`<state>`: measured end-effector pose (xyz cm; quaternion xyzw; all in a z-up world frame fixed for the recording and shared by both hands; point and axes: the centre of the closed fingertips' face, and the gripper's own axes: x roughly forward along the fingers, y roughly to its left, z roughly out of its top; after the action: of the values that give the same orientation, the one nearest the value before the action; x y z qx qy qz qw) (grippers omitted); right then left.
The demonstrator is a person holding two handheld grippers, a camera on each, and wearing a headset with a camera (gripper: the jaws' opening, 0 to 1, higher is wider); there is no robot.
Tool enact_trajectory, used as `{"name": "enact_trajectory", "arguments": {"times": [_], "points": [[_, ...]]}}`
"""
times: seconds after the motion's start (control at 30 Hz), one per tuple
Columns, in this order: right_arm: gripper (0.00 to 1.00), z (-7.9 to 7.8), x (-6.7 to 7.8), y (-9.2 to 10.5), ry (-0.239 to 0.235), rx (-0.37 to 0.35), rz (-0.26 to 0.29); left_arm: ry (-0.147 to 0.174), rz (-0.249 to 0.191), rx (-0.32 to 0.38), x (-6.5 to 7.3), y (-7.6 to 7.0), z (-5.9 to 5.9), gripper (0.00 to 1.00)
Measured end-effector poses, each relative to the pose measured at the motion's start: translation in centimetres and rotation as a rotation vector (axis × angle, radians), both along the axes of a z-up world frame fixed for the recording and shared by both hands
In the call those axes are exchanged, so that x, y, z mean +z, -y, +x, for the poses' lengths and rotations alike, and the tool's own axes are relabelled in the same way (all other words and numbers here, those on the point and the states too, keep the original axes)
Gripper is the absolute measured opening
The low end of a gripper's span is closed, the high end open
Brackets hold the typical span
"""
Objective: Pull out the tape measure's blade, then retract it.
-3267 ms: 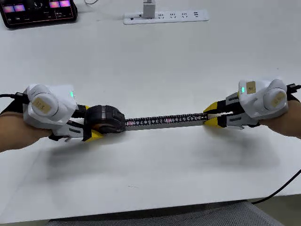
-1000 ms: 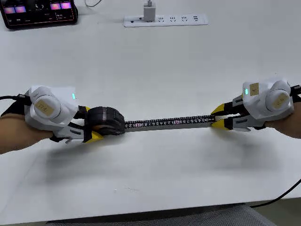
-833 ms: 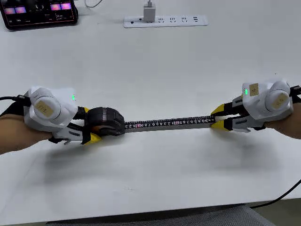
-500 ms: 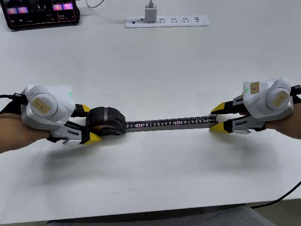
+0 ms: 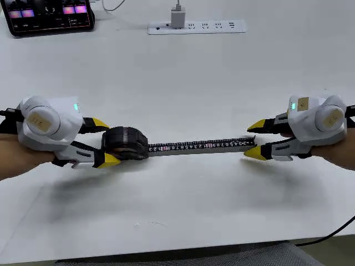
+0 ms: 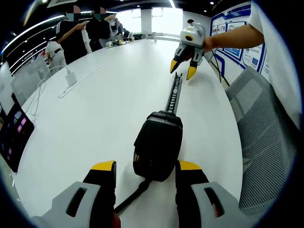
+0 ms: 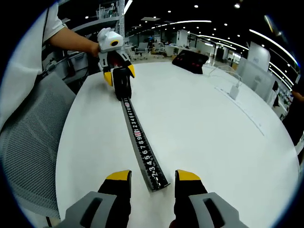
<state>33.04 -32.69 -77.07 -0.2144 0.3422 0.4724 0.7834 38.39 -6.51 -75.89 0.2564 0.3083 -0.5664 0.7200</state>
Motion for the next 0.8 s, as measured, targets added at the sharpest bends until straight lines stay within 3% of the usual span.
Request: {"name": "enact_trajectory", "arguments": {"times": [0.1, 0.53, 0.63, 0.8], "points": [[0.36, -0.1, 0.5, -0.4, 0.007, -0.028, 0.026, 0.003, -0.021, 0.037, 0.5, -0.2, 0.1, 0.48], [0.5, -0.9, 0.6, -0.2, 0.009, -0.127, 0.021, -0.001, -0.059, 0.139, 1.0, -1.1, -0.2, 0.61], [0.55, -1.1, 0.5, -0.2, 0.015, -0.164, 0.029, -0.02, -0.085, 0.169, 1.2, -1.0, -0.6, 0.64], [0.59, -1.8, 0.6, -0.6, 0.015, -0.201, 0.051, -0.021, -0.102, 0.188, 1.2, -1.0, -1.4, 0.69]]}}
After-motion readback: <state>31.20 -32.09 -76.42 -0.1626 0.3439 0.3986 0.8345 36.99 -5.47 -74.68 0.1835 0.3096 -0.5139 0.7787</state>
